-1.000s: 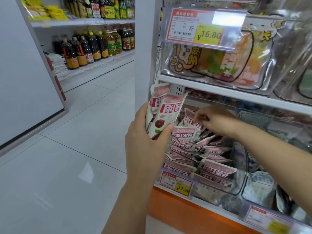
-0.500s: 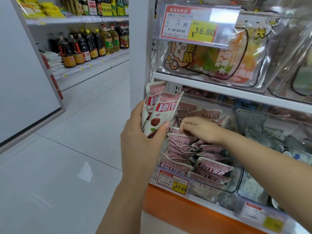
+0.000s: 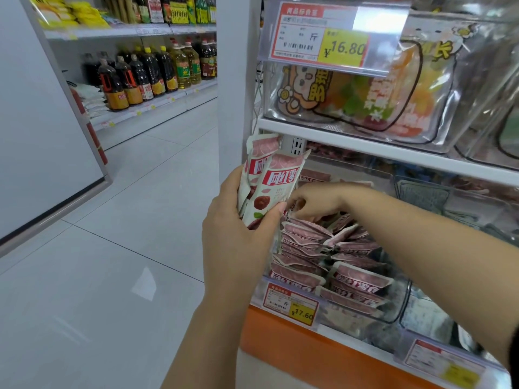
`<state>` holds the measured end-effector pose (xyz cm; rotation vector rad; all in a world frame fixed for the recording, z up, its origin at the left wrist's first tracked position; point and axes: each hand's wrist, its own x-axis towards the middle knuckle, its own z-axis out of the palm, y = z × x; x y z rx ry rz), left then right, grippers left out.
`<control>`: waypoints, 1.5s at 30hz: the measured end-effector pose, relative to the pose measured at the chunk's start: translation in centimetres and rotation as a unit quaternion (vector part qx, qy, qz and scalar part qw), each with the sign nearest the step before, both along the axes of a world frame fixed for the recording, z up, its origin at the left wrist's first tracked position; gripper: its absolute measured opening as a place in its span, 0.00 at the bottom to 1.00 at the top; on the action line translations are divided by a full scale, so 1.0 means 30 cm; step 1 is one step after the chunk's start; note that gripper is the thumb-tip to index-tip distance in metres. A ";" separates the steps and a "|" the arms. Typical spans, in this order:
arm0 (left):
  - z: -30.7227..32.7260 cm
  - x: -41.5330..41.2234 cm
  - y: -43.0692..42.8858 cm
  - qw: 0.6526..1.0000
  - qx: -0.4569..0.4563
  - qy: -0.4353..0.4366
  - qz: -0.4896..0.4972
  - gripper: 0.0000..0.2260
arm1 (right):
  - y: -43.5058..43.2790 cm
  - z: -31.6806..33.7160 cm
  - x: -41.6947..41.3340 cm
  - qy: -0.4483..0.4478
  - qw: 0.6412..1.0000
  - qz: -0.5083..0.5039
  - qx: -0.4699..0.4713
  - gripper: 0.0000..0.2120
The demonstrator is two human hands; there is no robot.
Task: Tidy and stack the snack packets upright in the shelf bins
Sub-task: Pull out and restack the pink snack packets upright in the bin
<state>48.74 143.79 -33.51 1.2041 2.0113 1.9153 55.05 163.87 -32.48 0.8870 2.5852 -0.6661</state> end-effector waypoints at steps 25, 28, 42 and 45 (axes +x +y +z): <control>-0.003 -0.021 -0.014 0.999 0.010 0.023 -0.034 0.27 | -0.035 -0.048 0.002 -0.019 0.987 0.097 0.123 0.14; 0.000 -0.020 -0.014 0.999 0.015 0.027 -0.032 0.27 | -0.047 -0.070 0.013 -0.003 0.986 0.080 0.146 0.09; -0.005 -0.024 -0.017 0.999 0.010 0.045 -0.015 0.28 | -0.052 -0.039 0.142 0.238 0.929 -0.118 0.258 0.05; -0.006 -0.021 -0.014 0.999 0.010 0.036 -0.014 0.28 | -0.045 -0.011 0.176 0.295 0.906 -0.185 0.240 0.03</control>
